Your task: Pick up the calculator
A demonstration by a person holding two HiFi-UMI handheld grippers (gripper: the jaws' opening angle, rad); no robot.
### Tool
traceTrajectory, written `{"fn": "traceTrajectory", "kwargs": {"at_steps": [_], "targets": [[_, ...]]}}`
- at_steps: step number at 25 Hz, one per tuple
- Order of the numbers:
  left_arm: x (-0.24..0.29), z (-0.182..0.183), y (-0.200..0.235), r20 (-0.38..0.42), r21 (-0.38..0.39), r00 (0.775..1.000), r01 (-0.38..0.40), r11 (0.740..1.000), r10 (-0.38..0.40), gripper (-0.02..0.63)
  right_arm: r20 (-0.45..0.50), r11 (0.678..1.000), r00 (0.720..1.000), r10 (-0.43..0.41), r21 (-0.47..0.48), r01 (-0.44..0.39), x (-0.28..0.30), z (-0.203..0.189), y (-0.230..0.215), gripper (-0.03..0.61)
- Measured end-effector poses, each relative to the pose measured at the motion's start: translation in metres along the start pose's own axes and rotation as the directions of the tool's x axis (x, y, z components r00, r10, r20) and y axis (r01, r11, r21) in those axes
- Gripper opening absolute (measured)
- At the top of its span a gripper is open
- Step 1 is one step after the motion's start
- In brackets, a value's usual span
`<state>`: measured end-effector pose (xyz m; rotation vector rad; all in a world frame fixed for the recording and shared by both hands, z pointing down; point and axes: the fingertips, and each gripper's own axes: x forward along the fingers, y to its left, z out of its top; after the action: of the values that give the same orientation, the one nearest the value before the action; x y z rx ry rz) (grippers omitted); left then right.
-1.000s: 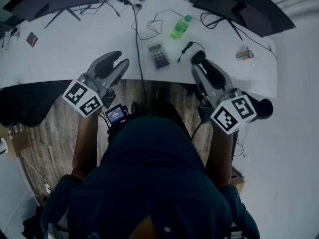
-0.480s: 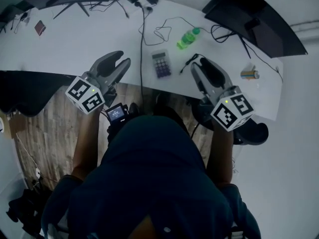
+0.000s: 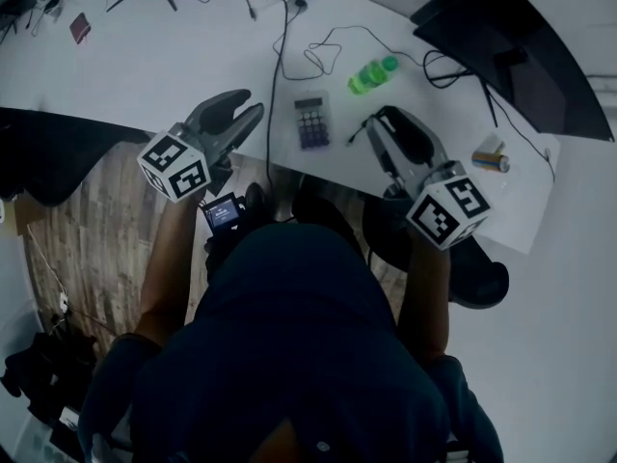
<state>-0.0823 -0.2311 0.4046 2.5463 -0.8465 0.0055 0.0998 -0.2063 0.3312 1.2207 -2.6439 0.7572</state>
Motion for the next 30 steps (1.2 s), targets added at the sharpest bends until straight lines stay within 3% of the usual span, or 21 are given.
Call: {"fn": "traceTrajectory", "kwargs": {"at_steps": [17,30], "targets": [[0.062,-0.089,0.052,-0.161,-0.132,0.986,-0.054,0.99,0.033,0.158,-0.071,0.996,0.997,0.028,0.084,-0.022,0.021,-0.031,-0.036,0.137],[0.1,-0.161,0.091,-0.294,-0.229,0.954,-0.123,0.966,0.052,0.178,-0.112,0.991,0.993,0.024,0.134,-0.009,0.031,-0.051,-0.058,0.137]]}}
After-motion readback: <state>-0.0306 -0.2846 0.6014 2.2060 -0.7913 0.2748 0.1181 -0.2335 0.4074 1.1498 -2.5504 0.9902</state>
